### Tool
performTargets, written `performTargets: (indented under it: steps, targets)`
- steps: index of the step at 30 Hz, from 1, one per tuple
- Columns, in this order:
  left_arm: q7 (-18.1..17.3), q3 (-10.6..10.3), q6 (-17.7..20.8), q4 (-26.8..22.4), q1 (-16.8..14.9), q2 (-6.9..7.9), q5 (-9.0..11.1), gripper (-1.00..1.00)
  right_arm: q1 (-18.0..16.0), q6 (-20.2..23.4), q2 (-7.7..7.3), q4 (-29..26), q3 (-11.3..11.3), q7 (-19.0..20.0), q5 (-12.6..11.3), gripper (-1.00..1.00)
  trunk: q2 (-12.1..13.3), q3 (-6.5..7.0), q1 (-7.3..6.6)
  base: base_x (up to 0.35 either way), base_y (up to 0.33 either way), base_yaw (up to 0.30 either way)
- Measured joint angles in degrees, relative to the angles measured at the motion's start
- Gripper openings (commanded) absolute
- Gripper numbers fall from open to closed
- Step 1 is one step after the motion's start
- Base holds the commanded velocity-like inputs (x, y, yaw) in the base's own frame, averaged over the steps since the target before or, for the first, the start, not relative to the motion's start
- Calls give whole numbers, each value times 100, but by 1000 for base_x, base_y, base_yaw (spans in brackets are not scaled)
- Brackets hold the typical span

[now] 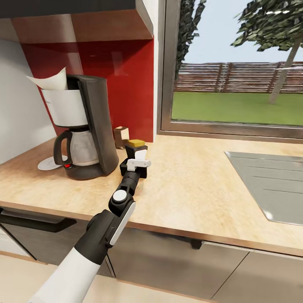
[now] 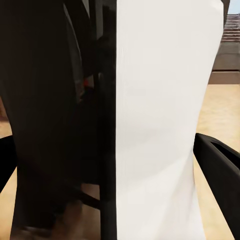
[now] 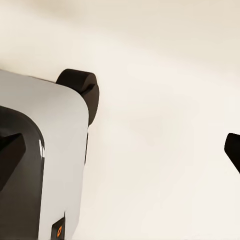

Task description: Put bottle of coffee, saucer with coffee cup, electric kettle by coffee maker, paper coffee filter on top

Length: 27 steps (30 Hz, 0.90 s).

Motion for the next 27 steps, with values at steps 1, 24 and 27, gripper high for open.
performTargets:
  steps: [1, 24, 27]
  targets:
    - [-1, 0, 0, 0, 0, 0, 0, -100, 0, 1, 0, -1, 0, 0, 0, 100, 0, -6, 0, 0, 0, 69]
    - [0, -5, -6, -8, -3, -2, -46, -100, 0, 2, 0, -1, 0, 6, 0, 100, -1, -61, -1, 0, 0, 7]
    - [0, -5, -4, -13, -2, -2, -46, -100, 0, 3, 0, -4, 0, 8, 3, 100, -1, -63, -1, 0, 0, 0]
